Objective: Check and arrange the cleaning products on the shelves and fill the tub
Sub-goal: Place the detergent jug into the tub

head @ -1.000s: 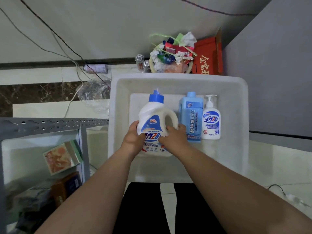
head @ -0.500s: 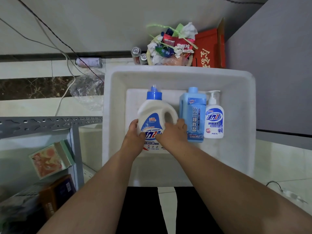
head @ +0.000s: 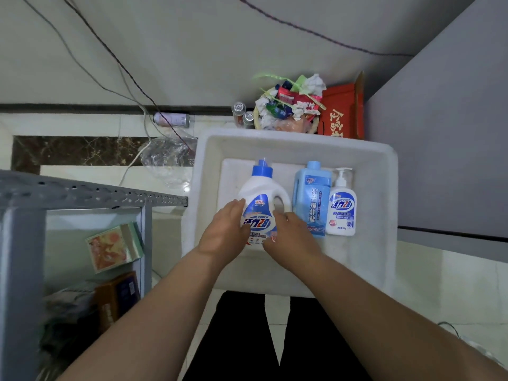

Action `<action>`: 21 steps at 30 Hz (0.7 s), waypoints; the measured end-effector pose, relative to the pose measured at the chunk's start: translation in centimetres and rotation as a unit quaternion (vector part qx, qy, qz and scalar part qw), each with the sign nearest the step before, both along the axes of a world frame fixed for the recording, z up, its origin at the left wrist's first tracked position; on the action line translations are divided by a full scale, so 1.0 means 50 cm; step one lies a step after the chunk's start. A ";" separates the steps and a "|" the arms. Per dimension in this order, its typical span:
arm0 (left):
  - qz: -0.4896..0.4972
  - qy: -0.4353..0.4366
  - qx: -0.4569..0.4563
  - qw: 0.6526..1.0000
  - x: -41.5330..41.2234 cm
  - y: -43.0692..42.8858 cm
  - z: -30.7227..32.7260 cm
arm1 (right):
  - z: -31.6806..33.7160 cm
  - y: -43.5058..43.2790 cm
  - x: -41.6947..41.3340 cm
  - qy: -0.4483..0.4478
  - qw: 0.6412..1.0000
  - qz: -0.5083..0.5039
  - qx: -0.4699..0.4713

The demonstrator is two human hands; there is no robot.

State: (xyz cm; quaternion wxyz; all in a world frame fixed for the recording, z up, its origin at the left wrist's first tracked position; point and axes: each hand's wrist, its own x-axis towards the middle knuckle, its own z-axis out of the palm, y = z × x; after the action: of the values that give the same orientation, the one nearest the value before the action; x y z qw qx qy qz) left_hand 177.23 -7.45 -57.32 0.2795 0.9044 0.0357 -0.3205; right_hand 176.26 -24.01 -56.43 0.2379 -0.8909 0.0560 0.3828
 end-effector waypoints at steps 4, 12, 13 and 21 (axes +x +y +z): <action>-0.083 -0.122 0.049 0.988 -0.047 0.002 0.133 | 0.126 -0.054 -0.017 -0.108 0.987 0.116 0.002; -0.051 -0.238 0.152 0.958 -0.181 -0.073 0.369 | 0.316 -0.132 -0.035 -0.282 0.906 0.310 0.066; -0.021 -0.238 0.163 0.957 -0.208 -0.084 0.392 | 0.333 -0.134 -0.038 -0.299 0.892 0.329 0.080; 0.164 -0.239 0.268 0.919 -0.465 -0.101 0.565 | 0.476 -0.042 -0.151 -0.378 0.777 0.469 0.183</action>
State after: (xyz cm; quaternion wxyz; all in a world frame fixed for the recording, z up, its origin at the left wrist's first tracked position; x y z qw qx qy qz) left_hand 153.98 -12.52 -29.05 0.0759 0.9766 0.1999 -0.0227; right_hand 168.71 -26.12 -32.63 0.1894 -0.8196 -0.5344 0.0820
